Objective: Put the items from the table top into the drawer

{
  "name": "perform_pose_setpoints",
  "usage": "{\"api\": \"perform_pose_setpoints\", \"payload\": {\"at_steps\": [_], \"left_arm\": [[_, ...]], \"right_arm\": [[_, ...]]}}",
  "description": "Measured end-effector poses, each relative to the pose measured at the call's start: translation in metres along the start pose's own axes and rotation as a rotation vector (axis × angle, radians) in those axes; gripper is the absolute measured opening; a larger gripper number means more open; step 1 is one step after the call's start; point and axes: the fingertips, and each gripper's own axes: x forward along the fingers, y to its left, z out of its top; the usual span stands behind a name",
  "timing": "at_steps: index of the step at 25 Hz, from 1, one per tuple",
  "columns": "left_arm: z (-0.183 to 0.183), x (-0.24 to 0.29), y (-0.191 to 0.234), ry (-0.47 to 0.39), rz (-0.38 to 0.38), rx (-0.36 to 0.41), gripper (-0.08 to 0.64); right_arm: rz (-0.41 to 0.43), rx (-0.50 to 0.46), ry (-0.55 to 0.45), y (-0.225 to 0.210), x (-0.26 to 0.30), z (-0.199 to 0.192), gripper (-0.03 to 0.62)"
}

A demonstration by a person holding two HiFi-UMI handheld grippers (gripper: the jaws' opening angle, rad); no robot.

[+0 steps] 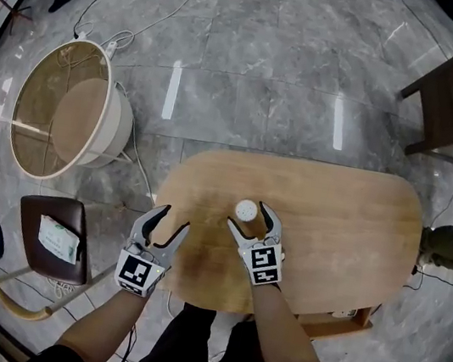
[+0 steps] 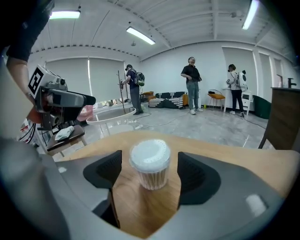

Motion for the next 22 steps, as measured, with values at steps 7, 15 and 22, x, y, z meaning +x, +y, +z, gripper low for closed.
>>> {"api": "perform_pose_setpoints", "payload": {"at_steps": [7,15,22], "left_arm": [[-0.003,-0.002,-0.001,-0.003,0.003,-0.008,0.224],[-0.004,-0.003,-0.005,-0.002,0.003,0.005,0.222],[-0.007,0.006,-0.017,0.025,-0.020,0.019,0.221]], "right_arm": [[0.009,-0.013,0.001,0.001,0.011,0.003,0.309],[-0.015,-0.037,-0.011,-0.003,0.003,0.004,0.296],[-0.048,0.008,-0.066,-0.009,-0.024,0.016,0.298]]}}
